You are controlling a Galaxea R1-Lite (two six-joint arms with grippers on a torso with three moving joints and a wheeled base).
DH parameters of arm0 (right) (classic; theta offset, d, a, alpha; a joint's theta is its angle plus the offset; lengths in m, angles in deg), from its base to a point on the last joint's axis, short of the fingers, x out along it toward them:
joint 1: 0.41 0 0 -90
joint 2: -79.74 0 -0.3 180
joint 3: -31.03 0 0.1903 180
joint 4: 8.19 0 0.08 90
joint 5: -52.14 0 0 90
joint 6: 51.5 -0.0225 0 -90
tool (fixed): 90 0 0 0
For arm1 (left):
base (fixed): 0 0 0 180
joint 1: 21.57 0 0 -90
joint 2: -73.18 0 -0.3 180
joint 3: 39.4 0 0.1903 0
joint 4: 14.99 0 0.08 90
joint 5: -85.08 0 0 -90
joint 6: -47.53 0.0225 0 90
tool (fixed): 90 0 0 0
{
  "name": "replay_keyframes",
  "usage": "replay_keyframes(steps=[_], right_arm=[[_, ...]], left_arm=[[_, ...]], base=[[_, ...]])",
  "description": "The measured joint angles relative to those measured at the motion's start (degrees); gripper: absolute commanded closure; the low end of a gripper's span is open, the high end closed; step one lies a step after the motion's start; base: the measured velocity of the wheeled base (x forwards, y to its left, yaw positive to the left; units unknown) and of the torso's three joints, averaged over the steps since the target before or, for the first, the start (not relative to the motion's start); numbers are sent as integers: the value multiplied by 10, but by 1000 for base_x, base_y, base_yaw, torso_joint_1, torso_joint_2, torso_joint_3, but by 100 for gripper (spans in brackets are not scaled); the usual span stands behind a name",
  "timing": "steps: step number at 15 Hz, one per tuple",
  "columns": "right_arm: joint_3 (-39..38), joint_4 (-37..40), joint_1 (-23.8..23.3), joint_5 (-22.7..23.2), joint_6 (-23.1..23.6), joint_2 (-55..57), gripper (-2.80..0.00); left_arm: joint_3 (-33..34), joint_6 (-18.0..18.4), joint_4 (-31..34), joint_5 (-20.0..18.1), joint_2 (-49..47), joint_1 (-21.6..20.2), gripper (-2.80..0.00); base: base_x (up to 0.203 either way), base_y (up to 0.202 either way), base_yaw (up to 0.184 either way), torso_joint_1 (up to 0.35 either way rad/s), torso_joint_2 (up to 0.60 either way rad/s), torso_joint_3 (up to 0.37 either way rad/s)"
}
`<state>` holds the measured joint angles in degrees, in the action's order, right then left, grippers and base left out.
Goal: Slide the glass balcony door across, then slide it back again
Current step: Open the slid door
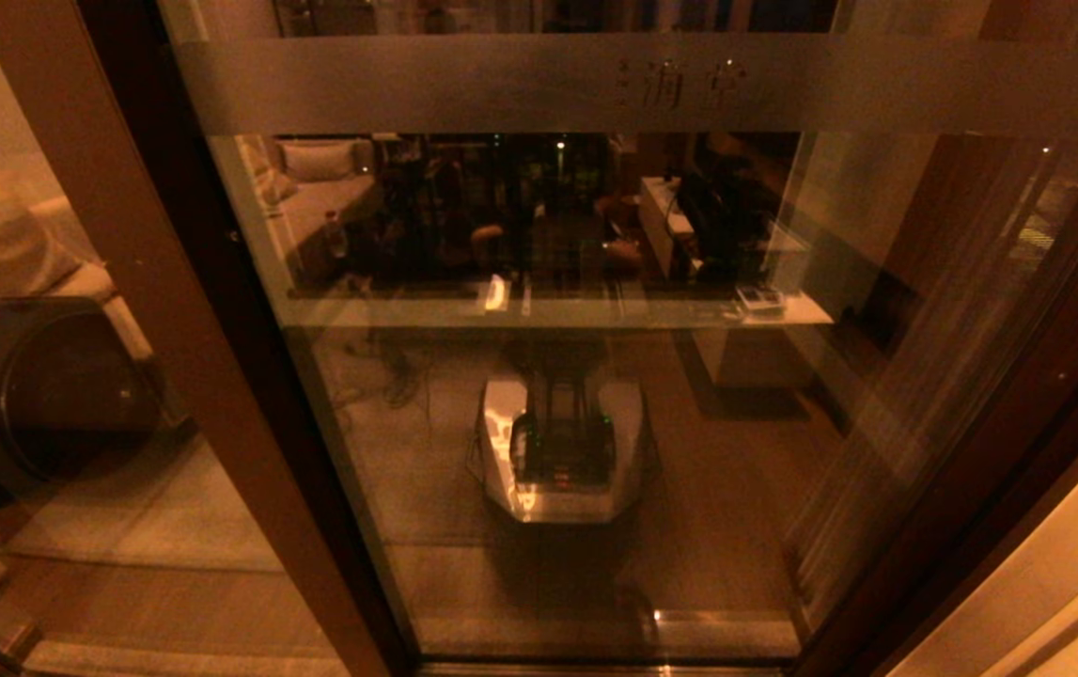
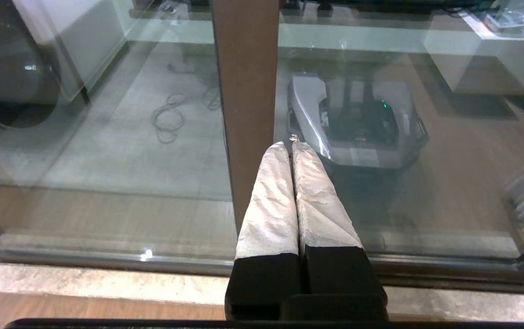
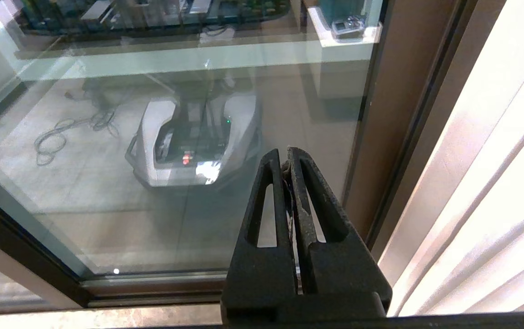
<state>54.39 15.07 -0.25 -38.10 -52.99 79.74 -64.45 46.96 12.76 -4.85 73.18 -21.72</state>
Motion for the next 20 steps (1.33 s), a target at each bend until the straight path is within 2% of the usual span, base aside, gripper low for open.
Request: replay_keyframes(steps=[6, 10, 12, 16, 20], right_arm=[[0, 2, 0, 0, 8, 0, 0], [1, 10, -1, 10, 54, 0, 0], [9, 15, -1, 6, 62, 0, 0], [133, 28, -1, 6, 63, 57, 0], [235, 31, -6, -20, 58, 198, 0]], left_arm=[[0, 0, 0, 0, 0, 0, 0], [0, 0, 0, 0, 0, 0, 0], [0, 0, 0, 0, 0, 0, 0], [0, 1, 0, 0, 0, 0, 0], [0, 0, 0, 0, 0, 0, 0]], base=[[0, 0, 0, 0, 0, 0], [0, 0, 0, 0, 0, 0], [0, 0, 0, 0, 0, 0], [0, 0, 0, 0, 0, 0], [0, 0, 0, 0, 0, 0]])
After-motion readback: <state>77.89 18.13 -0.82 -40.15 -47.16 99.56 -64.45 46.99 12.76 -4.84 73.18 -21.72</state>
